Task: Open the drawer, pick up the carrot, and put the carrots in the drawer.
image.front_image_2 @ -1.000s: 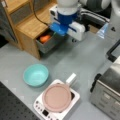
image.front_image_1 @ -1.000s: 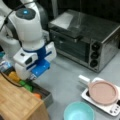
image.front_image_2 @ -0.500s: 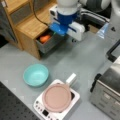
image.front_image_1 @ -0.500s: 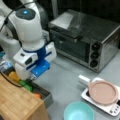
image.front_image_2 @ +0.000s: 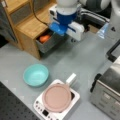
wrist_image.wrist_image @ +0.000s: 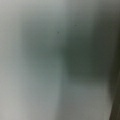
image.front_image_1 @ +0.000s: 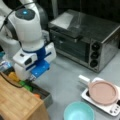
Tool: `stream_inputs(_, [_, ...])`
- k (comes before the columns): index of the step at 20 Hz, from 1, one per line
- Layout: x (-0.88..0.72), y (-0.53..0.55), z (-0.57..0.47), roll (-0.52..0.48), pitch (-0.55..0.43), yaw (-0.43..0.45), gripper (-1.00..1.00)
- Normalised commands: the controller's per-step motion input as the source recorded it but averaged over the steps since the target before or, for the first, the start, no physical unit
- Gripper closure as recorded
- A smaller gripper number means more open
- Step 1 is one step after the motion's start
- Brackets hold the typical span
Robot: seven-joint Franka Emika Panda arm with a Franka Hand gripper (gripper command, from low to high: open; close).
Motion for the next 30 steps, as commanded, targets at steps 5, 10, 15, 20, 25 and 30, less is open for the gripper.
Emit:
stream_inputs(5, [0.23,-0.22,0.1,-0.089,0.143,0.159,-1.0])
stream_inputs(10, [0.23,-0.23,0.12,-0.091,0.164,0.161,-1.0])
stream_inputs(15, [0.22,-0.22,0.1,-0.075,0.151,0.156,-1.0])
stream_inputs(20, [0.2,-0.04,0.11,0.013,0.108,0.121,-1.0])
stream_inputs(25, [0.17,0.37,0.11,0.199,0.025,0.106,-1.0])
stream_inputs(30, [0.14,0.52,0.16,0.222,0.061,0.045,-1.0])
